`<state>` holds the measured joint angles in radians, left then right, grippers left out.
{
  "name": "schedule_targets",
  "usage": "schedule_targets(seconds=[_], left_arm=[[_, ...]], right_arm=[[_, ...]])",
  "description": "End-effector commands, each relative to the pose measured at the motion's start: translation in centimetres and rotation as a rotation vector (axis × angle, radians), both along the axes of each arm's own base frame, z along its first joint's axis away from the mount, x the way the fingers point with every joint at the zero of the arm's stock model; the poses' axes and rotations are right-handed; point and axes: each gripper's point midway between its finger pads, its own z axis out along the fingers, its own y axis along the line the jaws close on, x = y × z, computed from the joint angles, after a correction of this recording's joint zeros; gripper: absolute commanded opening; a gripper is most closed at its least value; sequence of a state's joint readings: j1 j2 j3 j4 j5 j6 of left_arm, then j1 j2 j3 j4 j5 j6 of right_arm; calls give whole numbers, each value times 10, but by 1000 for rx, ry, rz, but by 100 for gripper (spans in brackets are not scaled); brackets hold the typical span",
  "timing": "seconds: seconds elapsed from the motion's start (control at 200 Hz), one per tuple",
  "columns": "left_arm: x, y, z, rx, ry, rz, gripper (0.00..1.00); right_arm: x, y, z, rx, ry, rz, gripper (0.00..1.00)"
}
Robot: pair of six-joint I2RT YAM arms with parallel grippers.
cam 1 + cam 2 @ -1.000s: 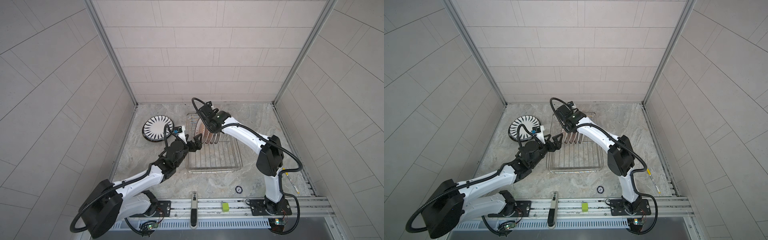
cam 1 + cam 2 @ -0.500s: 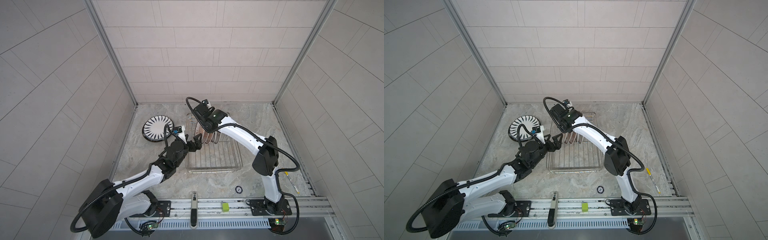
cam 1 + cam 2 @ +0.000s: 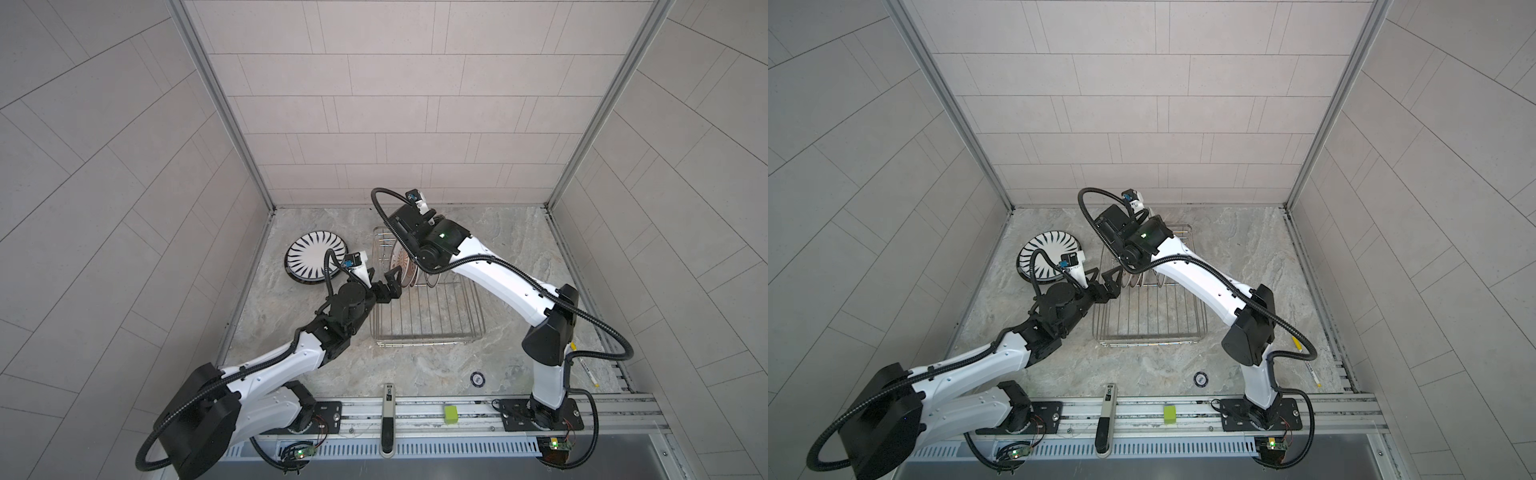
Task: Unload the plates from the dish rack
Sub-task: Pick up the plate from the dish rack, then place a plate at the middle-left of the table.
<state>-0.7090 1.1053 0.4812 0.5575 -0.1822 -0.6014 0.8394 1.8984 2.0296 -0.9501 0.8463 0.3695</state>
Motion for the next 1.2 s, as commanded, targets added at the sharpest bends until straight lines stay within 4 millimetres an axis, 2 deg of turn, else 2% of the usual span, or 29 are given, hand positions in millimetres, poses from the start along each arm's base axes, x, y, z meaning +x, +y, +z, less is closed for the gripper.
schedule_targets(seconds=[0.0,0.355,0.49,0.696,0.851,0.966,1.106,1.196], left_arm=[[-3,8,1,-1,0,23,100],[-7,16,8,9,-10,40,100],[-9,18,16,10,-29,37,100],[-18,20,38,20,-76,2,100],[-32,17,52,25,-106,-72,100],[-46,14,60,-9,-116,-135,100],[-61,-7,67,-64,-100,-279,100],[-62,-16,66,-102,-72,-317,100]], right_arm=[[-15,-15,40,31,-103,-29,5],[-47,-45,70,88,-189,-33,4],[-61,-56,82,163,-226,5,4],[-88,-74,95,333,-261,116,2],[-93,-91,83,548,-217,210,2],[-92,-95,74,742,-169,296,2],[-99,-90,65,895,-137,384,2],[-105,-80,64,954,-127,437,1]])
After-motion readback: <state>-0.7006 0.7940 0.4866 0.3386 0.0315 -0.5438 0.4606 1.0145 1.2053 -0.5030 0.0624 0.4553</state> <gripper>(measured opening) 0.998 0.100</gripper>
